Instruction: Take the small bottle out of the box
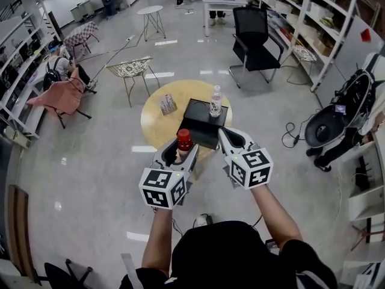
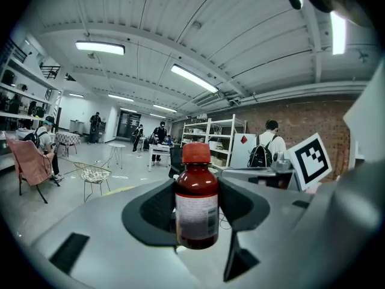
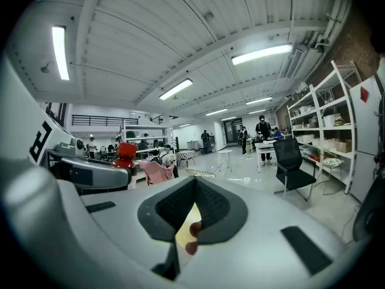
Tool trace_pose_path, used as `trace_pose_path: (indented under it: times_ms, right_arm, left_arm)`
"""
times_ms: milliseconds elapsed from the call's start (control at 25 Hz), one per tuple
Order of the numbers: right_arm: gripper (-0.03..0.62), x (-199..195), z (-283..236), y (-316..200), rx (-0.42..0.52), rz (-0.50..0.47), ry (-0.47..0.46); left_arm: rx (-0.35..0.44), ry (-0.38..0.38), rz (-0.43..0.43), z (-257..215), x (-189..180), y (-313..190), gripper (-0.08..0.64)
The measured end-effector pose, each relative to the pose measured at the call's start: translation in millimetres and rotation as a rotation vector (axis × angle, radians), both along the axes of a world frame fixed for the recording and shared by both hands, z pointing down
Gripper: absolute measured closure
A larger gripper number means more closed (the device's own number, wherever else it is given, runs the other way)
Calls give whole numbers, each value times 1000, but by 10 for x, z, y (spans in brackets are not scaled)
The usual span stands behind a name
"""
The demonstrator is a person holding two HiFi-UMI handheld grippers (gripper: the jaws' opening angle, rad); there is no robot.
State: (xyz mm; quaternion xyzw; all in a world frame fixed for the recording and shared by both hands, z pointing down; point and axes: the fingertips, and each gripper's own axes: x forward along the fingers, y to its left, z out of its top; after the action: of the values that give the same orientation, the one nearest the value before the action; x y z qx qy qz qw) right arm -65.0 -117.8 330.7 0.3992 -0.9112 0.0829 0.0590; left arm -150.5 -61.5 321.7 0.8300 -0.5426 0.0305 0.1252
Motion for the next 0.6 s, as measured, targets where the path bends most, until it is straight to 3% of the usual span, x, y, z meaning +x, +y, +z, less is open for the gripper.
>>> trace_pose_path:
  times_ms: [600]
  right_arm:
    - [591,645,-268,278,24,-21,-32]
  left_arm:
    - [62,10,-23,-312,689,328,333]
